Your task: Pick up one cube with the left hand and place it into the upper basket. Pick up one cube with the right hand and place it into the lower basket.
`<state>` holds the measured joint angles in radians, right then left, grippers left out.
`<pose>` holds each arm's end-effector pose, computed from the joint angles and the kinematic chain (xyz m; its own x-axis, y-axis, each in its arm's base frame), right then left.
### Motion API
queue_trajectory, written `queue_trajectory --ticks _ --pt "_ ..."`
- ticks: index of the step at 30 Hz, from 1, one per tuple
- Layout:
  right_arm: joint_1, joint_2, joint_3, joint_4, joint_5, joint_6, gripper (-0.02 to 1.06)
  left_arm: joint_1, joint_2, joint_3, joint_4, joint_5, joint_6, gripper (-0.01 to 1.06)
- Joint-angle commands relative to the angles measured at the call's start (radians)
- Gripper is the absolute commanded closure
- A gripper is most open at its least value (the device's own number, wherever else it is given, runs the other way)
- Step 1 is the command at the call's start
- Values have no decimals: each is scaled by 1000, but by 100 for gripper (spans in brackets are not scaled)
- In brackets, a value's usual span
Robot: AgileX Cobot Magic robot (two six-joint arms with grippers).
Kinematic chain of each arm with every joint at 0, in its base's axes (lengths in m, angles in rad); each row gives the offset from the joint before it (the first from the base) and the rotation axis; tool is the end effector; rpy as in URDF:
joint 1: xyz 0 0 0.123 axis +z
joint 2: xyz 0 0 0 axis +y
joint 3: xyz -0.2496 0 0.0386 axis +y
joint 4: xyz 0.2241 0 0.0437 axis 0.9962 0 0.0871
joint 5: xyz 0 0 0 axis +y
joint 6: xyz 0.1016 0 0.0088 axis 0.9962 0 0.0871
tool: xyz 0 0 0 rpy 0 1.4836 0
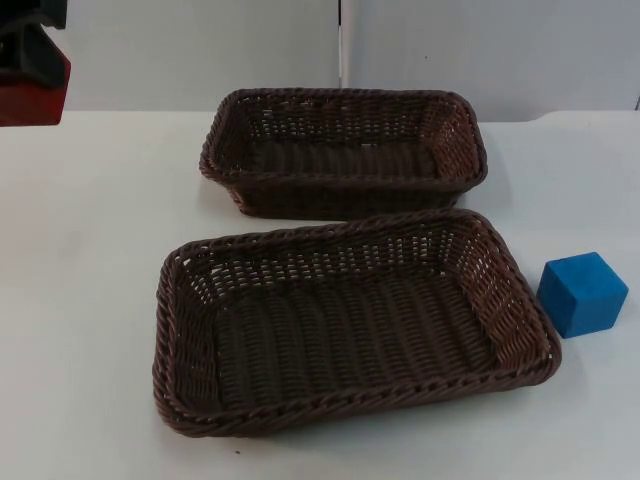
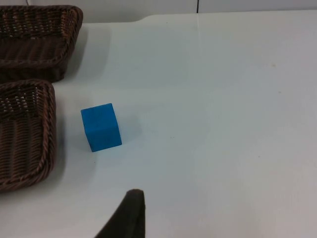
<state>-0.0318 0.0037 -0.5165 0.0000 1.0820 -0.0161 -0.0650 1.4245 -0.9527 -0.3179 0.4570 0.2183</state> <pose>0.0147 -0.0005 0.2632 -0.4638 -0.0014 -0.8860 0.0243 0.9996 -0.0143 0.2885 -0.0329 0.2386 -0.7398 -0.0201 -0.6725 0.1074 0.9832 -0.1476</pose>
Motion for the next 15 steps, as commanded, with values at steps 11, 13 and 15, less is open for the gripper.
queue_trajectory --ticks 11,13,15 --pt "-6 -4 2 0 -3 -3 0 -6 -6 2 -15 -24 12 105" --pt "-6 -4 2 0 -3 -3 0 -6 -6 2 -15 -26 13 105" --pt "-6 -4 2 0 -3 -3 0 -6 -6 2 -15 -27 13 105"
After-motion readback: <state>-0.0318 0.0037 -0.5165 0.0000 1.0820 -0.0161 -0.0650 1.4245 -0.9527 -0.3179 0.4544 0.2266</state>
